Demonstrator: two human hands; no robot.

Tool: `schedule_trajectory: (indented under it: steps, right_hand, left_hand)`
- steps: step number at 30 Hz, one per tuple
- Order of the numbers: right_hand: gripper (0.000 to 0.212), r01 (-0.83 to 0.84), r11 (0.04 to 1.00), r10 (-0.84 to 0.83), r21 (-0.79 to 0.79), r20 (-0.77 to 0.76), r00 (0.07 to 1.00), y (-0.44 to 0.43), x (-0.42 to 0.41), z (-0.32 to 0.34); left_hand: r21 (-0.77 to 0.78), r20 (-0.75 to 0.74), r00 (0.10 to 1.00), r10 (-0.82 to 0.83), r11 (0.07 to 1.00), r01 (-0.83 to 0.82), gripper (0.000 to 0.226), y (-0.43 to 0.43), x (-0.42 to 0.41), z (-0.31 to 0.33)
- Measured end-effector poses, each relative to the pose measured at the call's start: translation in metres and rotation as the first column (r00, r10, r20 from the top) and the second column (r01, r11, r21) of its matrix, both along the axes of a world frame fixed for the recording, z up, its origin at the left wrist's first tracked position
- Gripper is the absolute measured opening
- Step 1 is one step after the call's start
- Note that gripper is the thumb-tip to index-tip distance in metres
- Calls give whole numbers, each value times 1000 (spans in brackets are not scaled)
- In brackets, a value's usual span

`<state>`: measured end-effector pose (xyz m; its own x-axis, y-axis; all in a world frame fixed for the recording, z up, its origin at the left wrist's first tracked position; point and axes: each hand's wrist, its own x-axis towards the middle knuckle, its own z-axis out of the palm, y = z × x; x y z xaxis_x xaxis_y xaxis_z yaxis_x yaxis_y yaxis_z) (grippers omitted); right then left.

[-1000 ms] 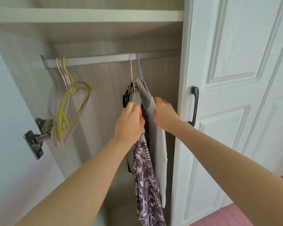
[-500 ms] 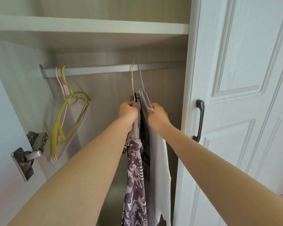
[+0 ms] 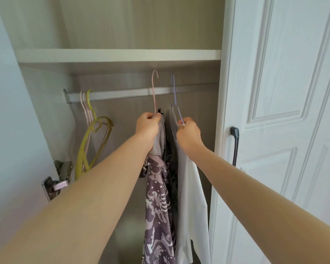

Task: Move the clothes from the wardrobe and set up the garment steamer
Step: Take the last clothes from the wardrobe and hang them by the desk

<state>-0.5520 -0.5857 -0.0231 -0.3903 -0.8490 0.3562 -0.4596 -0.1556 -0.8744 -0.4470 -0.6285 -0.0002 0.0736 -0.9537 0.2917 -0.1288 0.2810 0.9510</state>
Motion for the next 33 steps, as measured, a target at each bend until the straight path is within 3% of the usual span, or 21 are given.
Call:
schedule_trajectory:
  steps: [8, 19, 24, 33]
  right_hand:
    - [18, -54, 998, 53, 30, 40, 998, 62, 20, -15]
    - [19, -49, 994, 54, 101, -39, 998, 182, 35, -21]
    - [20, -36, 992, 41, 118, -34, 999, 251, 43, -21]
    - [21, 24, 991, -18, 134, -44, 999, 386, 80, -36]
  left_hand:
    - [70, -178, 982, 68, 996, -56, 15, 61, 0, -16]
    - [171, -366, 920, 141, 982, -82, 26, 170, 20, -42]
    - [251, -465, 879, 100, 968, 23, 37, 231, 36, -51]
    - [340, -388, 914, -122, 902, 265, 15, 346, 73, -57]
